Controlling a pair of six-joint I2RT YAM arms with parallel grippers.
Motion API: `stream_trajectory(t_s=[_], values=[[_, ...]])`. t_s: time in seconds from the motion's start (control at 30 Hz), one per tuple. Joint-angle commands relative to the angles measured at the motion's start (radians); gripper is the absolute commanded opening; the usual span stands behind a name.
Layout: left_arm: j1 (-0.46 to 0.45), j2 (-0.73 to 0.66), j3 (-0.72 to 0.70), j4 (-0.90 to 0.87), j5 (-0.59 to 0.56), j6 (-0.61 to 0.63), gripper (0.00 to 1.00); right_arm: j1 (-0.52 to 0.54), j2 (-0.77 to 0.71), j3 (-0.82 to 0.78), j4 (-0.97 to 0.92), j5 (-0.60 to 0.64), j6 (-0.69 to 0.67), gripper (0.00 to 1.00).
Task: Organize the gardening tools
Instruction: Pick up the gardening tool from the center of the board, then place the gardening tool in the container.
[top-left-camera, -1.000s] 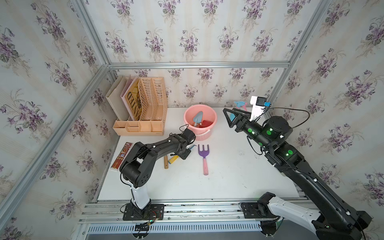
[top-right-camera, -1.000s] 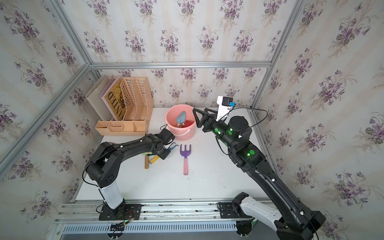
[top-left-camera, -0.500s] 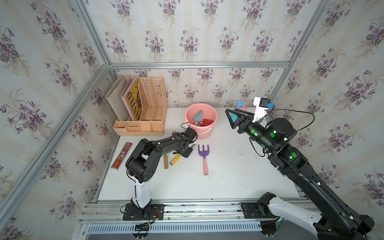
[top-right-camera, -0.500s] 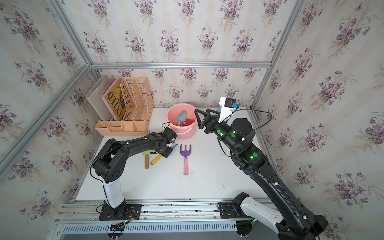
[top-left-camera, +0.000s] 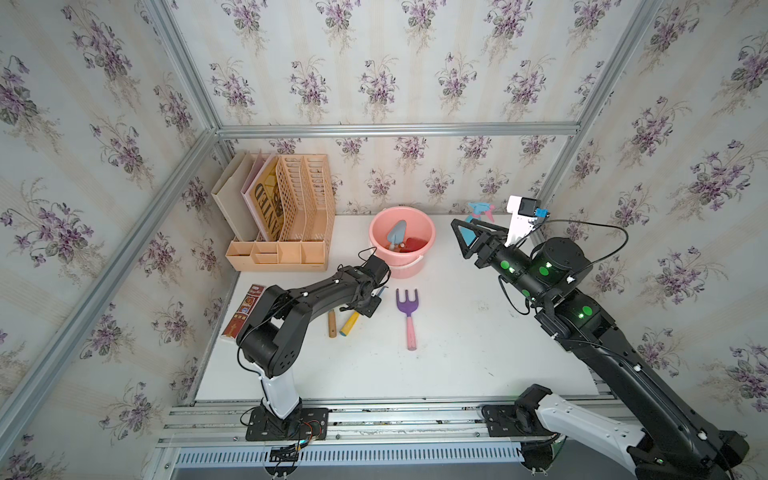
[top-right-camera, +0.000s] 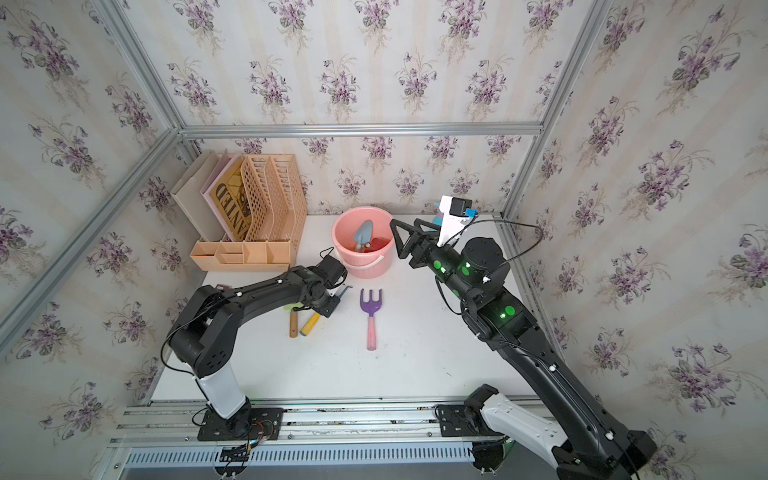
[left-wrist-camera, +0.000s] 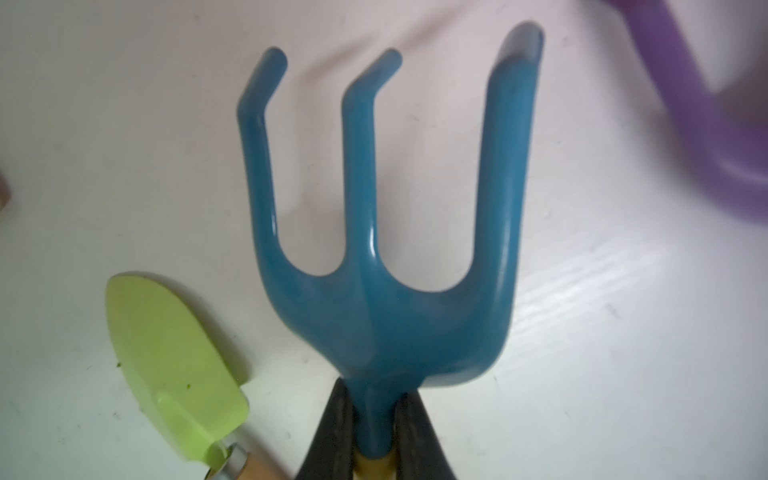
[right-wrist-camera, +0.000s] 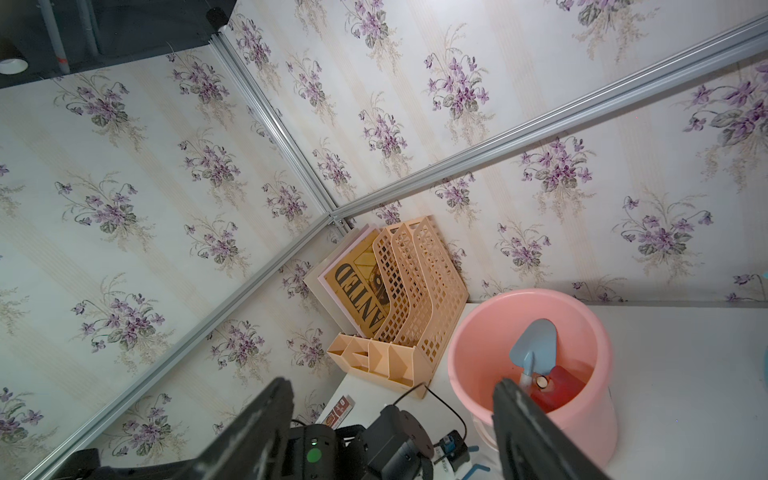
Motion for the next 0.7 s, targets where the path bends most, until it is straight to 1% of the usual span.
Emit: stream_trajectory(t_s=[0.0,0.2,0.27,0.33,0.43,0.47,0.5,0.53,0.67], values=[[-0.002,-0.096,-0.03,0.014,0.004,-0.023,0.0,0.0,-0.002,-0.024,0.027,0.012,0.002,0.79],[-0.013,-0.33,-0.076,0.041,0.004,-0.026,0.0,-0.001,-0.011,-0.083,0.055,0.028,0.008,0.79],[-0.022,-0.433,-0.09,0.068,-0.011,-0.02,0.0,-0.005,-0.014,-0.102,0.066,0.035,0.009,0.79],[-0.027,-0.521,-0.101,0.119,-0.026,-0.016,0.0,-0.017,-0.015,-0.121,0.086,0.02,0.022,0.8],[-0.029,-0.605,-0.091,0.211,-0.027,0.011,0.0,-0.056,-0.006,-0.153,0.124,-0.04,0.064,0.8],[-0.029,-0.617,-0.085,0.248,-0.021,0.028,0.0,-0.06,-0.003,-0.165,0.139,-0.066,0.082,0.8],[-0.03,-0.625,-0.072,0.29,-0.012,0.048,0.0,-0.113,-0.002,-0.179,0.16,-0.096,0.103,0.8],[-0.028,-0.622,-0.054,0.328,-0.006,0.065,0.0,-0.135,-0.001,-0.193,0.181,-0.126,0.125,0.8],[-0.024,-0.541,0.043,0.429,0.006,0.132,0.0,-0.191,0.004,-0.222,0.231,-0.201,0.175,0.8]])
